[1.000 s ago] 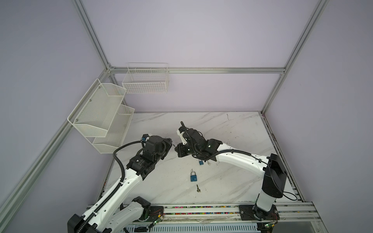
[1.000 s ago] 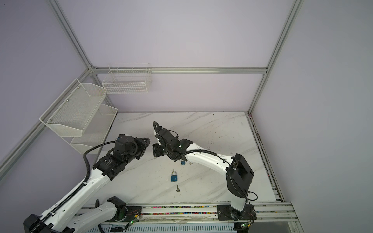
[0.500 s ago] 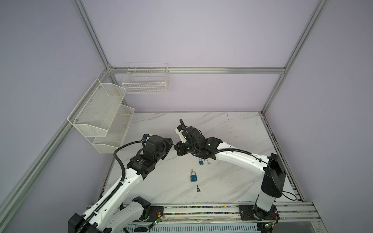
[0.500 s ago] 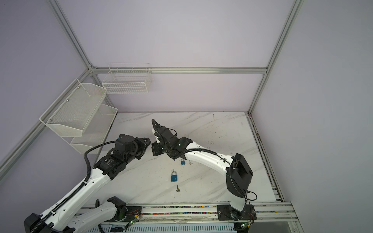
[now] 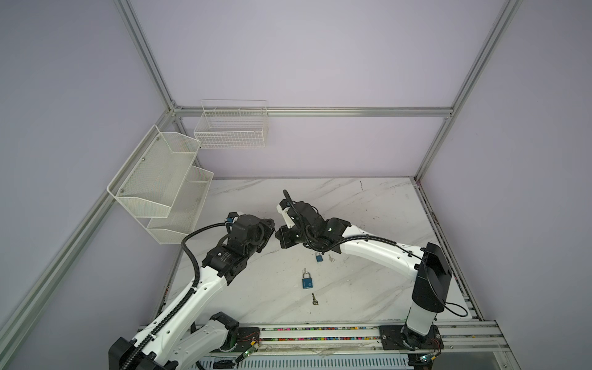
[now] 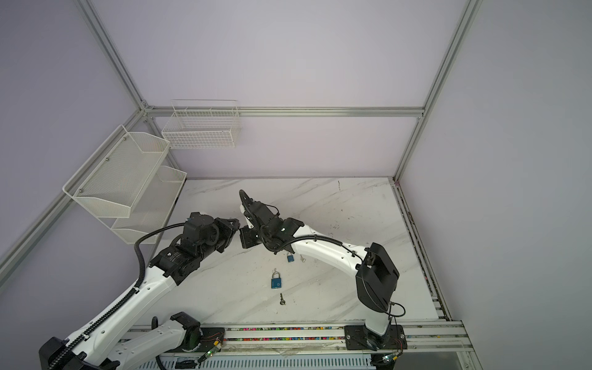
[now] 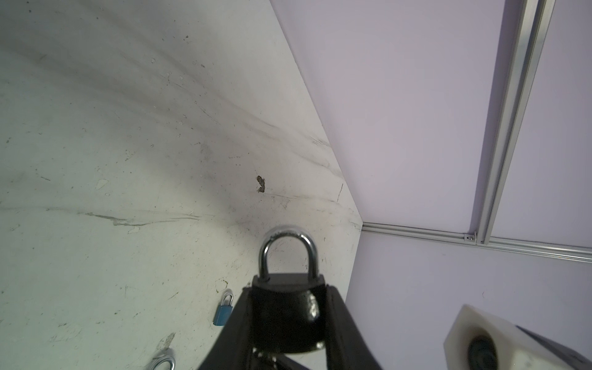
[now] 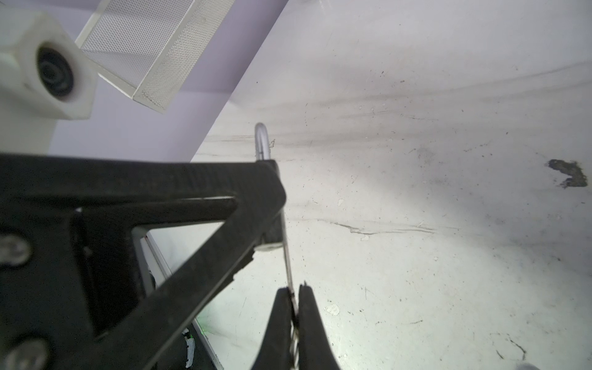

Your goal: Unlock with the key

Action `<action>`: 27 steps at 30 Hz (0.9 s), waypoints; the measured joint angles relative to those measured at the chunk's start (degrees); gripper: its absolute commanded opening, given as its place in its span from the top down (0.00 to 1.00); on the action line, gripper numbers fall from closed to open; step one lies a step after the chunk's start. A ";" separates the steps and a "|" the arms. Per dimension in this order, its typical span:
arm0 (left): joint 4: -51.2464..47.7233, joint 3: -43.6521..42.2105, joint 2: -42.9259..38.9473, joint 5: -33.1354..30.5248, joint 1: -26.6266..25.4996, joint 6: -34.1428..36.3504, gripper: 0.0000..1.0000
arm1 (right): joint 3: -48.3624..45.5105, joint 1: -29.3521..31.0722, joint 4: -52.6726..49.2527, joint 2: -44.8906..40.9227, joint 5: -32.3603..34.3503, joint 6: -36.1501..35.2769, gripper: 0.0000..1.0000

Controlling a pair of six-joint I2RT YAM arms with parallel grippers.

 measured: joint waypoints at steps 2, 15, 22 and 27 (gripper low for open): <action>0.00 0.00 0.00 0.00 0.00 0.02 0.98 | 0.07 0.04 -0.28 0.00 0.04 -0.35 1.00; -0.02 0.00 0.17 -0.04 0.00 0.04 0.98 | 0.81 0.24 -2.32 -0.09 1.11 -2.43 1.00; -0.04 0.00 0.48 -0.04 0.00 0.04 0.98 | 0.81 0.26 -2.60 -0.11 1.29 -2.82 1.00; -0.04 0.00 0.48 -0.07 0.02 0.04 0.98 | 0.81 0.26 -2.71 -0.11 1.25 -3.02 1.00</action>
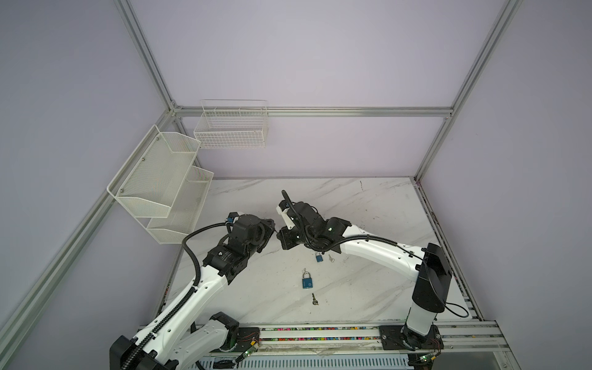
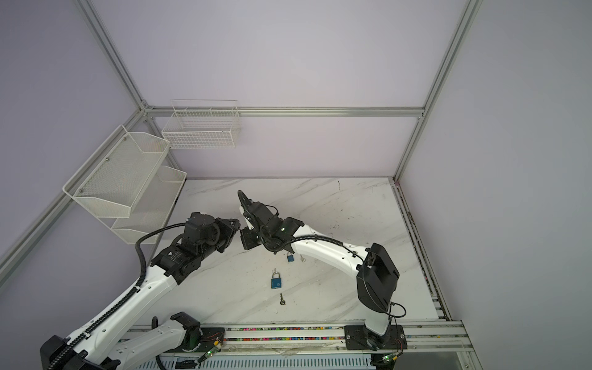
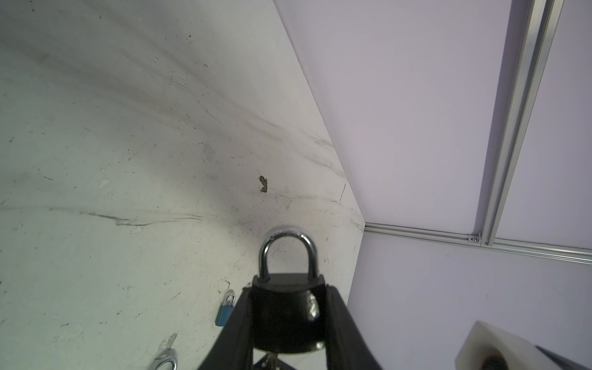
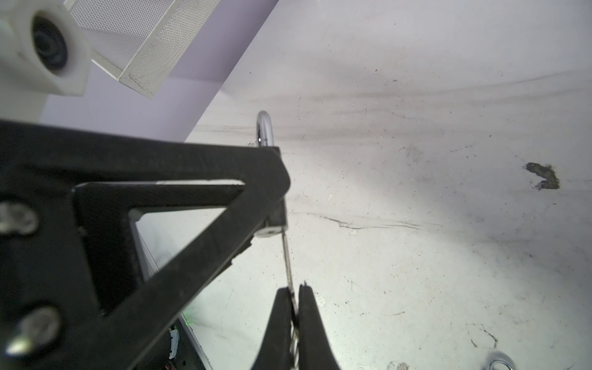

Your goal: Unlock with the key

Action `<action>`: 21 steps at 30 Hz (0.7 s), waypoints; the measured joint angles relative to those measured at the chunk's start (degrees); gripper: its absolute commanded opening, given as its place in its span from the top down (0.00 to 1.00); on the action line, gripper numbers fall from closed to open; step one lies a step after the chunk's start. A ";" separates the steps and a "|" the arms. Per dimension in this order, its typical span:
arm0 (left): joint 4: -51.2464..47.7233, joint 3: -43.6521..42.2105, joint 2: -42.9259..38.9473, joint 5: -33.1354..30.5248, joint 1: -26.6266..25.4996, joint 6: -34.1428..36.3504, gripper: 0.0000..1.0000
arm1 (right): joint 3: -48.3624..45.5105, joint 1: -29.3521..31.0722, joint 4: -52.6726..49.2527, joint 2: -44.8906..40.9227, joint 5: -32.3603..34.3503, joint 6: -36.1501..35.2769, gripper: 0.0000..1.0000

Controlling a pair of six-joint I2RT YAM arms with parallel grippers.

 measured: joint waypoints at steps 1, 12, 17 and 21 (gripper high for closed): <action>0.00 0.00 0.00 0.00 -0.02 0.02 0.98 | 0.00 0.02 0.00 0.00 0.02 -0.02 1.00; -0.07 0.00 0.00 -0.22 0.11 0.02 0.98 | 1.22 0.59 -0.13 -0.31 0.79 -0.39 1.00; -0.11 0.00 0.00 -0.15 0.11 0.02 0.98 | 1.25 0.59 -0.28 -0.42 1.64 -0.42 1.00; -0.28 0.00 0.00 -0.09 0.13 0.02 0.98 | 1.27 0.59 -0.50 -0.42 2.19 -0.42 1.00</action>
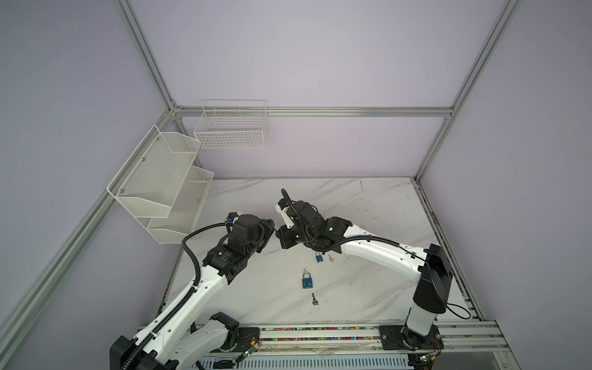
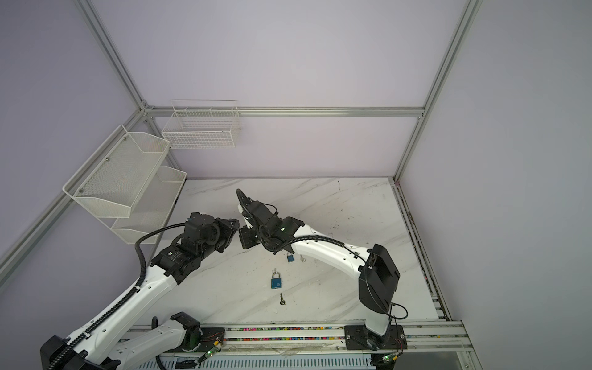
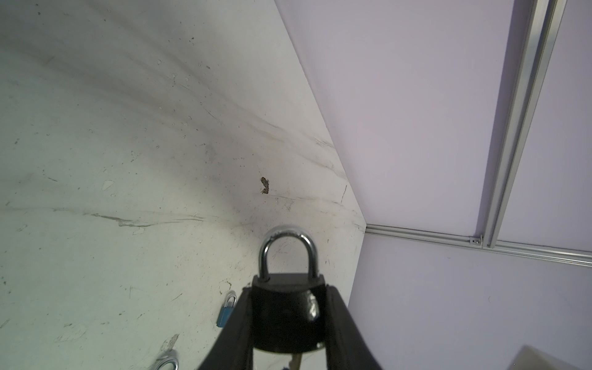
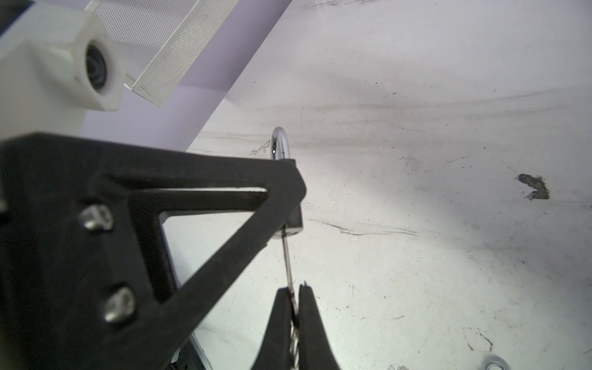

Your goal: Unlock with the key

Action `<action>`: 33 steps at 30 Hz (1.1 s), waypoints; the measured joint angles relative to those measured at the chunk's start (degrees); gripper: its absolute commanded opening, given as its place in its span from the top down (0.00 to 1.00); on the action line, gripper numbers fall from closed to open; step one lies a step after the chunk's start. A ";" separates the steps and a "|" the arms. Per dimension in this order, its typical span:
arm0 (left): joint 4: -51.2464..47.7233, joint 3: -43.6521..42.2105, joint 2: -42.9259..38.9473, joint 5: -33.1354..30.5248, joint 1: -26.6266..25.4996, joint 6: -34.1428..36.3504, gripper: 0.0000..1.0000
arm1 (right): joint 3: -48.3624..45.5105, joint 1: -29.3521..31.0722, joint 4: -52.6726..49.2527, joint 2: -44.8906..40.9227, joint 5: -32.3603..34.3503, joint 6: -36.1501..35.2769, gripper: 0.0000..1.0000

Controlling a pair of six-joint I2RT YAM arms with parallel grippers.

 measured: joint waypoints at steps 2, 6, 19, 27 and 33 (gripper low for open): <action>0.02 0.00 0.00 0.00 0.00 0.00 0.98 | 0.02 0.00 -0.02 0.00 0.22 0.00 1.00; 0.13 0.00 0.00 0.02 0.00 0.00 0.98 | 0.35 0.00 -0.35 0.00 0.31 0.00 1.00; 0.09 0.00 0.00 0.07 0.20 0.00 0.98 | 0.66 0.00 -0.37 0.22 0.28 0.00 1.00; 0.28 0.00 0.00 0.46 0.22 -0.04 0.98 | 0.70 0.00 -0.28 0.81 0.17 0.00 1.00; 0.79 0.00 0.00 1.03 0.24 -0.50 0.98 | 1.33 0.00 -0.02 1.16 0.22 0.00 1.00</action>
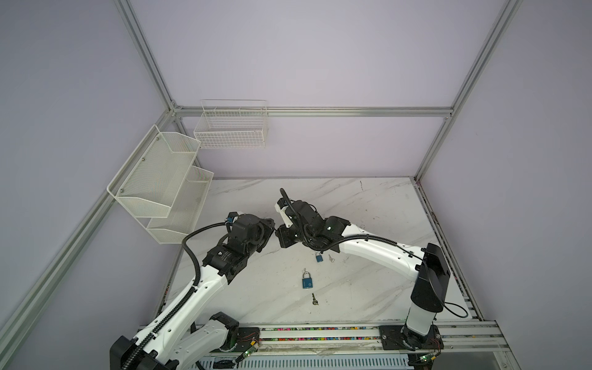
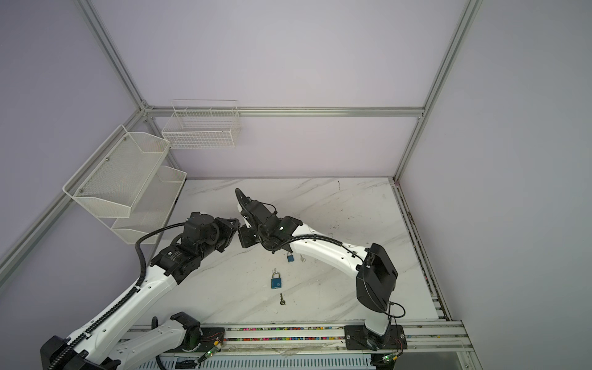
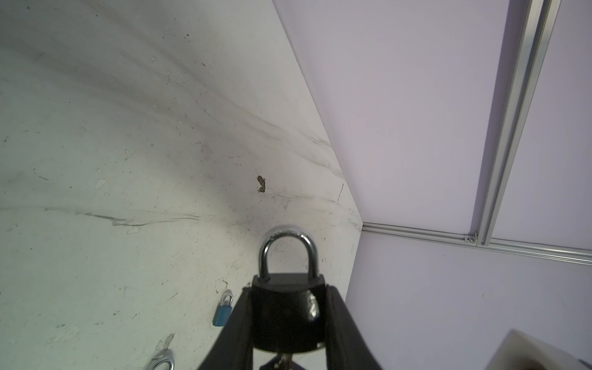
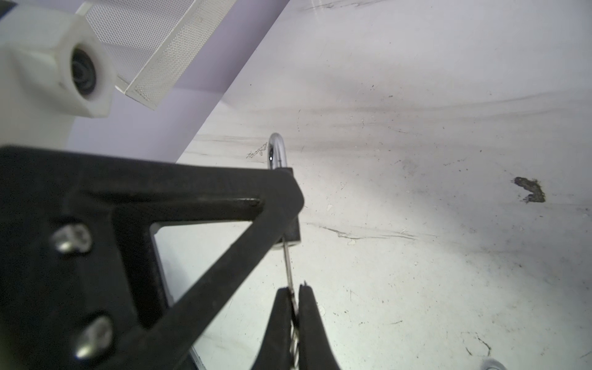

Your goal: Unlock with the key

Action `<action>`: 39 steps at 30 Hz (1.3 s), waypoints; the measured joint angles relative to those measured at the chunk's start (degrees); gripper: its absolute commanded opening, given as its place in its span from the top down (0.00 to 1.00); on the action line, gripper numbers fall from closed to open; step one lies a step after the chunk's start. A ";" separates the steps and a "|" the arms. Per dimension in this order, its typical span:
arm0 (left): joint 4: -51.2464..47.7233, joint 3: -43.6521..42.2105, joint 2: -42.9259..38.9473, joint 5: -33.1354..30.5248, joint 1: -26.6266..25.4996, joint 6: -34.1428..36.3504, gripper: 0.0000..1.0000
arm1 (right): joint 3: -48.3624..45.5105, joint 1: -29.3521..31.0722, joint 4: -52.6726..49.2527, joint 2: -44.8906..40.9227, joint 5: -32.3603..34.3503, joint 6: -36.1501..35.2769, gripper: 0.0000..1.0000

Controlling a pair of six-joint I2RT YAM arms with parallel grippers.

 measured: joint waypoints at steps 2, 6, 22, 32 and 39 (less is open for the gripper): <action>0.31 0.00 0.00 0.00 0.02 -0.33 0.98 | 0.33 0.00 -0.20 0.13 -0.04 0.00 1.00; 0.59 0.00 0.00 0.17 0.31 -0.52 0.98 | 0.90 0.00 -0.39 0.48 -0.17 0.00 1.00; 1.27 0.15 3.78 -2.40 -3.04 -0.28 1.00 | 4.68 0.33 -6.62 2.80 6.73 -4.04 1.00; 0.79 0.20 2.99 -5.90 -3.74 -1.68 1.00 | 3.21 -2.21 -1.57 2.58 -6.97 4.44 1.00; 0.98 0.20 2.62 -6.23 -3.96 -0.94 1.00 | 3.10 -1.60 -1.77 2.25 -3.34 5.27 1.00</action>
